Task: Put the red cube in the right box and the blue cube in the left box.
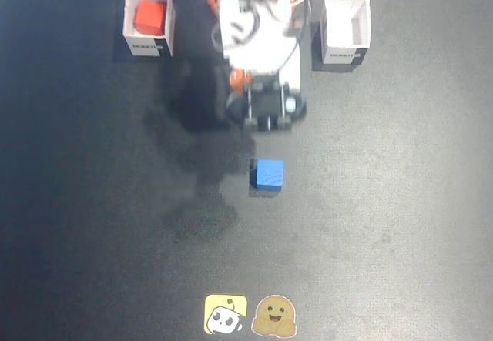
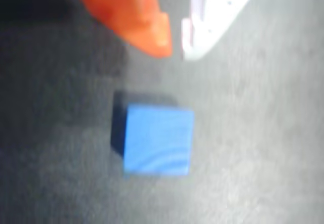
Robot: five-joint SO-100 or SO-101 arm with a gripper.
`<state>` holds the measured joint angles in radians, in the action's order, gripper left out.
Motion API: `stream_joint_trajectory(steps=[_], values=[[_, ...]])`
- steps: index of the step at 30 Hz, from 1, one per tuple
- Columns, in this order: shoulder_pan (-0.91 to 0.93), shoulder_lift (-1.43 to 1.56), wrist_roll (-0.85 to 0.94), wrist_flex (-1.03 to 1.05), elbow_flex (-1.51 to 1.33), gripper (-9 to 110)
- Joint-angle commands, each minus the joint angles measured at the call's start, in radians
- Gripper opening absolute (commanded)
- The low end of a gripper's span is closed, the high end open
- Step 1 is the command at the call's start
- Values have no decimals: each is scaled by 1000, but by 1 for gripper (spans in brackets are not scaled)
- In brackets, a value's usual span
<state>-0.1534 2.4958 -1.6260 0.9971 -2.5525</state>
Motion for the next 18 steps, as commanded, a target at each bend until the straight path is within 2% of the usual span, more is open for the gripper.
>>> stream_joint_trajectory(steps=[1, 8, 18], values=[[6, -112, -9, -63, 94, 0], [6, -308, -29, -141, 183, 1], [-26, -471, -78, -213, 244, 12]])
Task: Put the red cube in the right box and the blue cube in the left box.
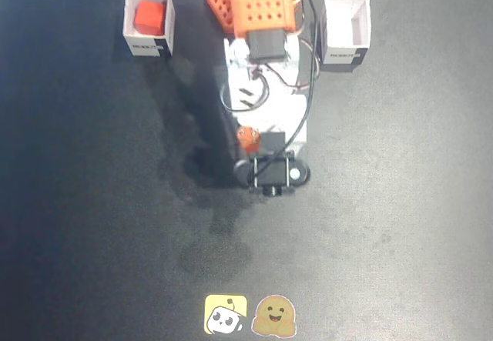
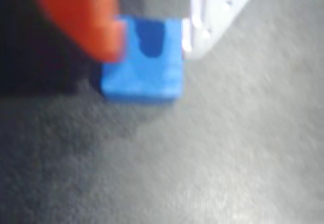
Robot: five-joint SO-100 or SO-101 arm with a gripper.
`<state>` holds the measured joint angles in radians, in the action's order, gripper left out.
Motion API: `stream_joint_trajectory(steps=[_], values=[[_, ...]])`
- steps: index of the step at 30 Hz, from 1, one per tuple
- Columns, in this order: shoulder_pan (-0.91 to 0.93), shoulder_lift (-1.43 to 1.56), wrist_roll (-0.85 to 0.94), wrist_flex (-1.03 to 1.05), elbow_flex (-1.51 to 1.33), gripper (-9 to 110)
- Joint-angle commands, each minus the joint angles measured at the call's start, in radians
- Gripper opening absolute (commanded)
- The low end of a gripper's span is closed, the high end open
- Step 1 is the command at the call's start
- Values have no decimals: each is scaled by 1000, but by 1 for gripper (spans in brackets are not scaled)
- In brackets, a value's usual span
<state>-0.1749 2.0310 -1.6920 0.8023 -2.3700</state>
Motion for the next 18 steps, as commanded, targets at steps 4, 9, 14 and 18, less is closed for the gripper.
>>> stream_joint_trajectory(steps=[4, 9, 14, 18], values=[[-14, -40, -29, -26, 69, 16], [-18, -91, -46, -44, 71, 19], [-25, -141, -55, -55, 71, 23], [-28, -175, -61, -69, 64, 23]])
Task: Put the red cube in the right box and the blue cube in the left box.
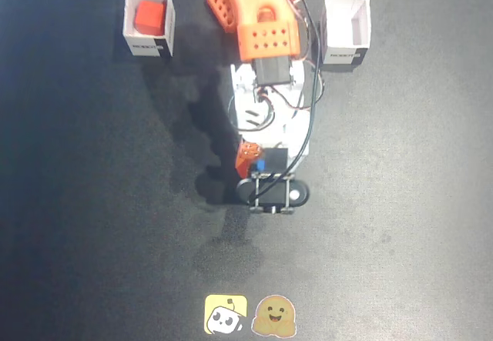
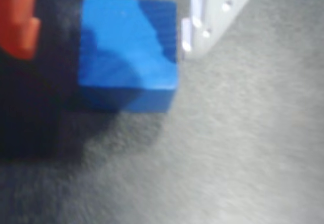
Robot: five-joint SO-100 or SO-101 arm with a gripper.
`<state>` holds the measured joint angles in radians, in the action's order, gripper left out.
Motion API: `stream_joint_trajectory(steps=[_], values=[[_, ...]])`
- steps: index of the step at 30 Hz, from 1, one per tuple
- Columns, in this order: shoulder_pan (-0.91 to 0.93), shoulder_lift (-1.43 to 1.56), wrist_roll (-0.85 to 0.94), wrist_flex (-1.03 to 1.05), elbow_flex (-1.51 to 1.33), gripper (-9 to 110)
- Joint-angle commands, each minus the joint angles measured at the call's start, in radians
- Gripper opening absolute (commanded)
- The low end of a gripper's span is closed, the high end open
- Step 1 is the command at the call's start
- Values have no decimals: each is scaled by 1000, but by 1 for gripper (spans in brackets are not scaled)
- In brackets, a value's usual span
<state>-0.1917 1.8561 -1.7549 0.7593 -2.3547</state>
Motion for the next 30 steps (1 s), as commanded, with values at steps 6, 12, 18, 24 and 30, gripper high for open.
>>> stream_joint_trajectory(steps=[6, 12, 18, 24, 30], values=[[-23, -48, -15, -54, 48, 23], [-35, -101, -34, -112, 31, 23], [-35, -124, -51, -160, 3, 15], [-31, -133, -57, -170, 3, 7], [-43, -40, -61, -31, 43, 8]])
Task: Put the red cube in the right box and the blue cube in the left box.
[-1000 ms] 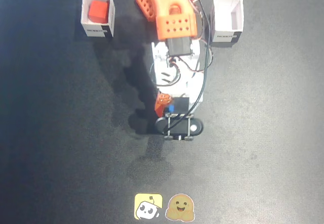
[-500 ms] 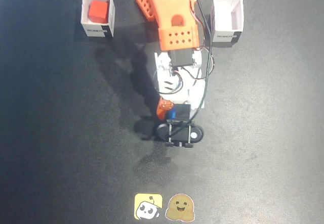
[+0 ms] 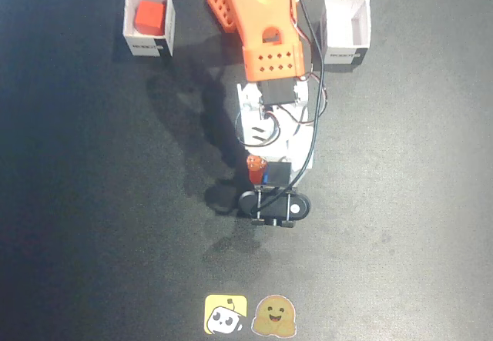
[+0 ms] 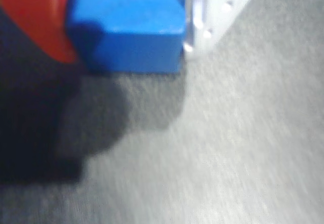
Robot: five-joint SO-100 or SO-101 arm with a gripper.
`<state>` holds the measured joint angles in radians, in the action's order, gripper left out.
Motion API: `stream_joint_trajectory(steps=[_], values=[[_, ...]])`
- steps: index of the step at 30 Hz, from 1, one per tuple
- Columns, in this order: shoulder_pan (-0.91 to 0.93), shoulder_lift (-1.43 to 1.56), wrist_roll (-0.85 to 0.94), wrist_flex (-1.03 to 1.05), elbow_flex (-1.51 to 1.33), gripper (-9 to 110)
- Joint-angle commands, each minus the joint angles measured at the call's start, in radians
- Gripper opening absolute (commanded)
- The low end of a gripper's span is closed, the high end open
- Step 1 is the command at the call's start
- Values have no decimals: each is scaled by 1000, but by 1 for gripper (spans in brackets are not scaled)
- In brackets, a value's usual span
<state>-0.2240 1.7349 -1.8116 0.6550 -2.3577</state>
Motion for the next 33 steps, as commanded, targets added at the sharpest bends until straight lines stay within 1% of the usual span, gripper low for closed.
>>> stream_joint_trajectory(steps=[1, 6, 11, 22, 33], values=[[-11, 107, -5, 114, 55, 8], [-12, 258, -3, 267, 58, 9], [-12, 396, 8, 347, 21, 10], [-25, 686, 81, 618, -15, 11], [-261, 907, 67, 848, 2, 11]])
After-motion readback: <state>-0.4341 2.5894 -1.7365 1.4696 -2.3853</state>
